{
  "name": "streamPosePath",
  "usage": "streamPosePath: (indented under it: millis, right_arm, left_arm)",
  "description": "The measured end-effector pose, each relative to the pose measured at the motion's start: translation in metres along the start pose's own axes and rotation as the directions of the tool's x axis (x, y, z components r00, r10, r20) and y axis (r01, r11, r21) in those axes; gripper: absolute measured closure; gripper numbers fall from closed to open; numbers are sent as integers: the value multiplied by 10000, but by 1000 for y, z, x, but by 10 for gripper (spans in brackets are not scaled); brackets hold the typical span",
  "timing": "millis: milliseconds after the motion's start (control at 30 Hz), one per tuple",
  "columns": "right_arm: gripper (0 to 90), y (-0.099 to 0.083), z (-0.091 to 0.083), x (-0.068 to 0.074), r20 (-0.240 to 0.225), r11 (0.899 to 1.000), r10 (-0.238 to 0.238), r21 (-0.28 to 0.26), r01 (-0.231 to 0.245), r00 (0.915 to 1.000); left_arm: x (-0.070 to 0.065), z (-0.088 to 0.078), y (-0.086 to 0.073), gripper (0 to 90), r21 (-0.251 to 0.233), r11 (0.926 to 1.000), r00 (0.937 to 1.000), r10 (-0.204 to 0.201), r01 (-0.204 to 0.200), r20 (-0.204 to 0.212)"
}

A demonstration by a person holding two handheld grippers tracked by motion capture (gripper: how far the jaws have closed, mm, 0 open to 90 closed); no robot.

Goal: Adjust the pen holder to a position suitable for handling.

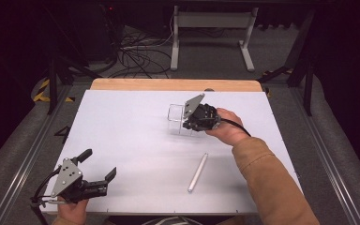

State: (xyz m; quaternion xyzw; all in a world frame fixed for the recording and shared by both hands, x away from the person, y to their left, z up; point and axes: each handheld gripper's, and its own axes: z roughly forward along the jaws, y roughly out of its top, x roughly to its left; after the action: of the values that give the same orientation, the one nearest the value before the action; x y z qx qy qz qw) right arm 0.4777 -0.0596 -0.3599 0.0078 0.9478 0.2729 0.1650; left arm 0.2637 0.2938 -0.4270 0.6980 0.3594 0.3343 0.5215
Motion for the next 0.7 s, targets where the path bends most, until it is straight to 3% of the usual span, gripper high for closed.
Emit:
streamPosePath:
  millis: [333, 700]
  right_arm:
    - [865, 22, 9, 25, -957, 9989, -457, 53, 464, 9944]
    - [866, 36, 27, 35, -1434, 9983, -372, 396, 433, 9890]
  left_arm:
    - [1, 0, 0, 24, 4, 10000, 10000, -18, 18, 13]
    - [0, 1, 0, 24, 25, 10000, 10000, -53, 53, 33]
